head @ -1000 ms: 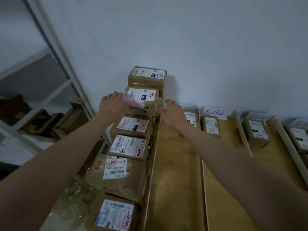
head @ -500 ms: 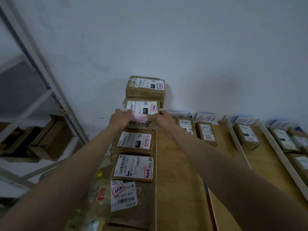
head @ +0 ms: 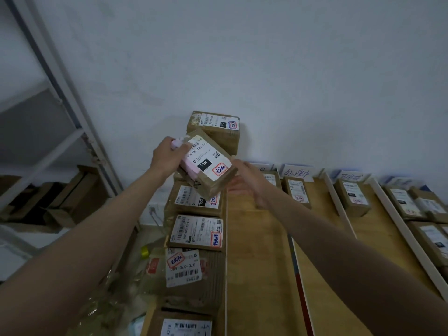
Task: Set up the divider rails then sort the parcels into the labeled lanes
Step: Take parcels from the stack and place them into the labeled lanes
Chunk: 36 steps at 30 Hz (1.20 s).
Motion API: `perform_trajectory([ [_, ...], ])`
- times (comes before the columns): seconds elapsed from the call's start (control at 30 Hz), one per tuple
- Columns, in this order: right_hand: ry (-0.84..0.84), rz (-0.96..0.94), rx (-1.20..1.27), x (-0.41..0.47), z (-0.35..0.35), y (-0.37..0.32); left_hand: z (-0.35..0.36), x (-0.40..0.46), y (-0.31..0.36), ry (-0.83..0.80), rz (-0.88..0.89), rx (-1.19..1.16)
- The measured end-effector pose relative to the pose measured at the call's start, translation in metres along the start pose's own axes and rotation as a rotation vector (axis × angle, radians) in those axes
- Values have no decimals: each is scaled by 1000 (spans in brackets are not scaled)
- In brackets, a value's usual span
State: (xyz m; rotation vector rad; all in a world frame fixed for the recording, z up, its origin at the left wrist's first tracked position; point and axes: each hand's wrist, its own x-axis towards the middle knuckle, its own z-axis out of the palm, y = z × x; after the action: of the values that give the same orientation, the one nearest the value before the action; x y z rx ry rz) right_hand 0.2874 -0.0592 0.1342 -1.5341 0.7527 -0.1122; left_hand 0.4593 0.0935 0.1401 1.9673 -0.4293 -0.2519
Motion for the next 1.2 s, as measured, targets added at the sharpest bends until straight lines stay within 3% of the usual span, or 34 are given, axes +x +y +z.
perform_trajectory([
  [0.33, 33, -86, -176, -56, -11, 18, 13, -37, 28, -292, 123, 94],
  [0.7, 375, 28, -74, -100, -79, 46, 87, -86, 48, -411, 228, 319],
  [0.93, 549, 110, 6, -142, -127, 93, 142, -135, 43, -490, 519, 878],
  [1.2, 762, 210, -95, -190, -188, 146, 200, -182, 52, -583, 650, 959],
])
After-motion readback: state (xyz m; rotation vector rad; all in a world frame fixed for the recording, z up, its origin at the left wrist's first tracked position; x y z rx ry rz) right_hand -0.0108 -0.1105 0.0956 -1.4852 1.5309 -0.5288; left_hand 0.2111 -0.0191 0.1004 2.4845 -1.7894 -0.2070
